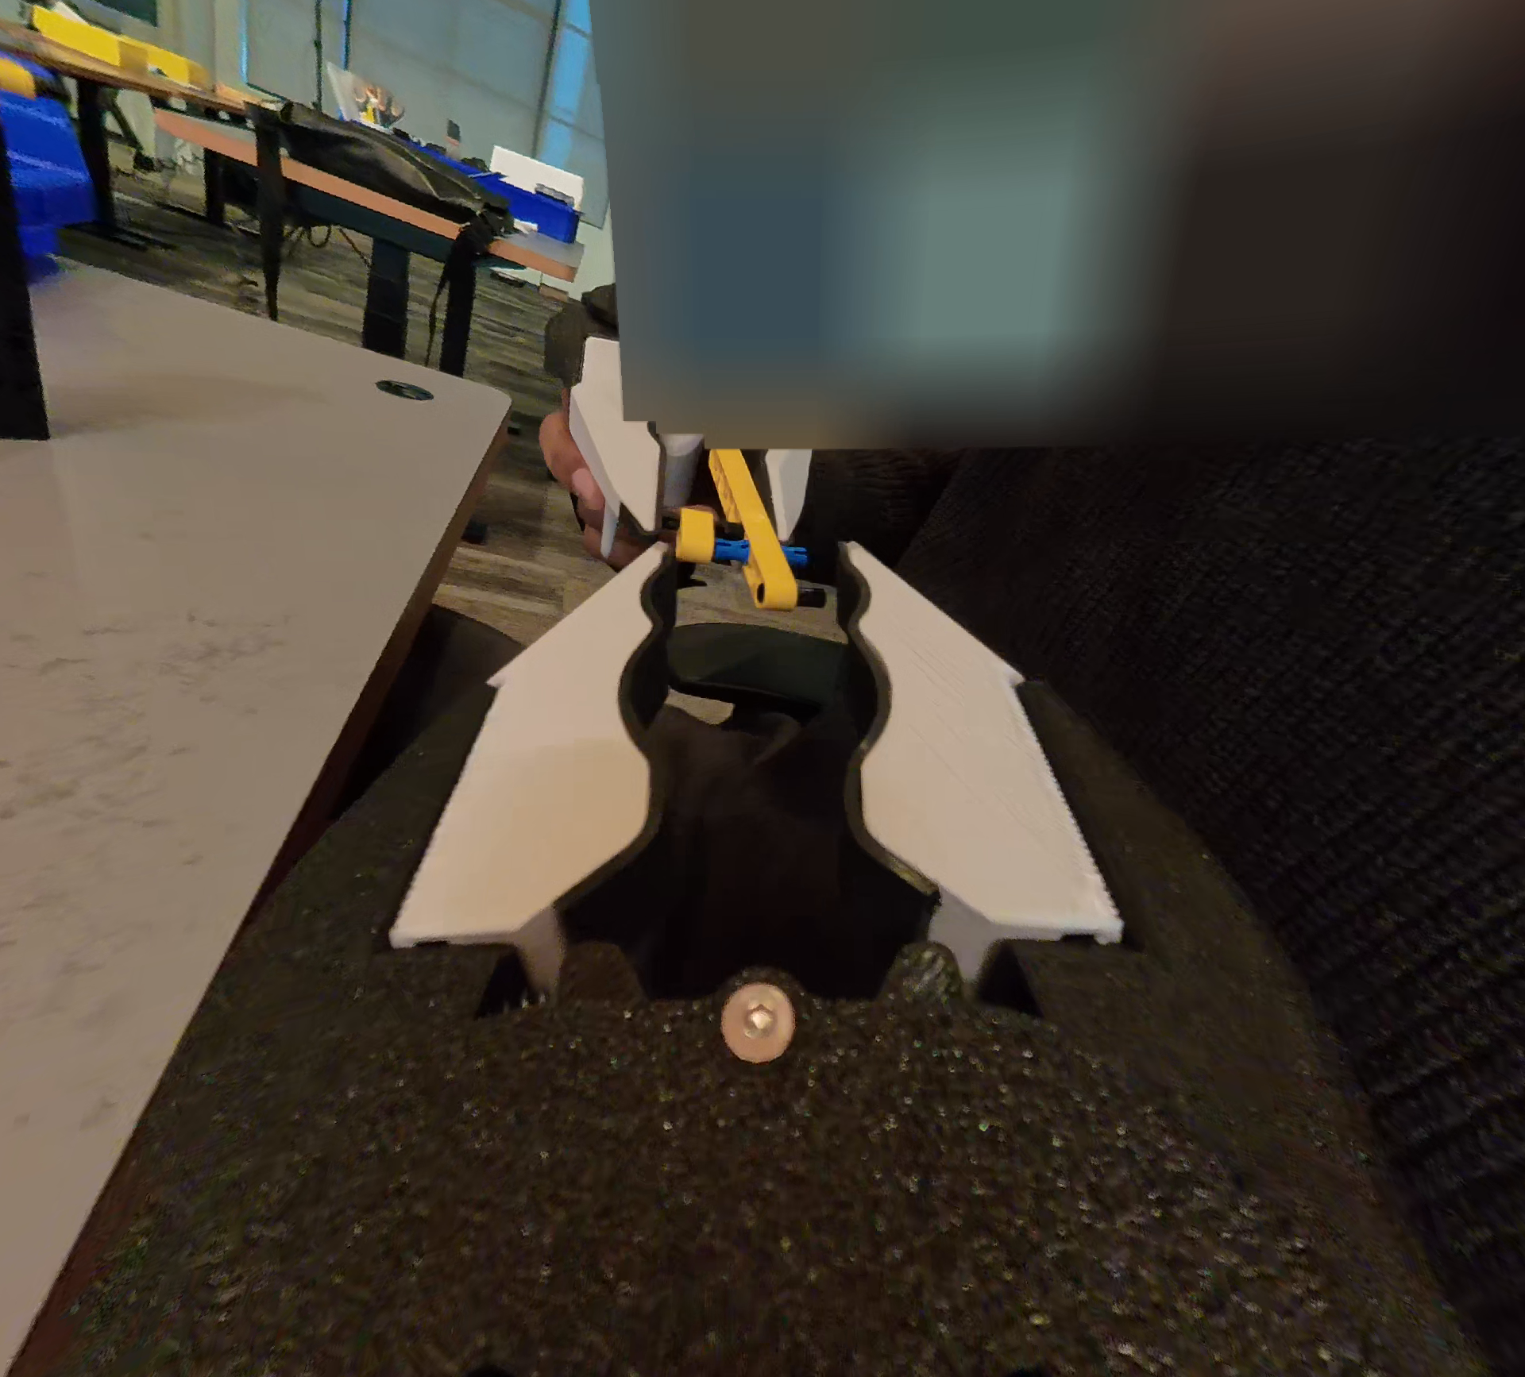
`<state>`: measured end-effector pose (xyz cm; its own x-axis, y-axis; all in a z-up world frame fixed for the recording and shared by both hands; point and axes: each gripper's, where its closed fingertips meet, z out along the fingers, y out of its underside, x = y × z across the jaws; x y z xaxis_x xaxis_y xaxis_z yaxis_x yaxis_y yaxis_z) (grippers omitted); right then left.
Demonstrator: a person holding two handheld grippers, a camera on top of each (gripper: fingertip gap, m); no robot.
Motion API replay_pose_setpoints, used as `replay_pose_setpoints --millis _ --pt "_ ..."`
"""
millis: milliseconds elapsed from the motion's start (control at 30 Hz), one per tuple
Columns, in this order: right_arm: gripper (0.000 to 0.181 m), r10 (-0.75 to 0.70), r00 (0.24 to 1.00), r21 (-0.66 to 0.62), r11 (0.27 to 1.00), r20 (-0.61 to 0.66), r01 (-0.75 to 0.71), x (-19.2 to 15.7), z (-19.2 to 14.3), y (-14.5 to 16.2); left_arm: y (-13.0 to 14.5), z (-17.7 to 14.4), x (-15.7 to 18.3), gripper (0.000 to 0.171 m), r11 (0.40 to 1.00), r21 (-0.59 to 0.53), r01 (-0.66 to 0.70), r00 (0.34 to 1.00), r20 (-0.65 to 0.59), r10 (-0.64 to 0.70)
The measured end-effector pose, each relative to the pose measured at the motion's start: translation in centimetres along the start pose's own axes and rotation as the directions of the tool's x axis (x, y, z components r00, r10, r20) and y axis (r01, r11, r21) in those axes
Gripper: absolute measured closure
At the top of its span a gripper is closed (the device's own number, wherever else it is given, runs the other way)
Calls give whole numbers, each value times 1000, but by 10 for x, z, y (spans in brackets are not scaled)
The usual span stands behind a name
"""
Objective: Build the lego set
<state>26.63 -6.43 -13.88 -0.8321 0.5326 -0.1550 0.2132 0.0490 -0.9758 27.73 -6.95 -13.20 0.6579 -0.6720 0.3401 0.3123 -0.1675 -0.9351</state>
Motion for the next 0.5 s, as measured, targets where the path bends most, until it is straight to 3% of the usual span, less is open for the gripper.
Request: replay_pose_setpoints --millis 167,400,500 --pt "153 4 1000 29 1000 -20 -4 4 -4 -4 -3 -7 -4 112 999 0 -50 998 47 50" --pt "153 5 1000 50 999 -25 -4 4 -4 -4 3 1 -10 114 998 -23 -65 994 89 67" --pt "153 15 1000 60 998 -22 -13 4 -5 -4 6 3 -11 126 995 -45 -86 990 105 91"
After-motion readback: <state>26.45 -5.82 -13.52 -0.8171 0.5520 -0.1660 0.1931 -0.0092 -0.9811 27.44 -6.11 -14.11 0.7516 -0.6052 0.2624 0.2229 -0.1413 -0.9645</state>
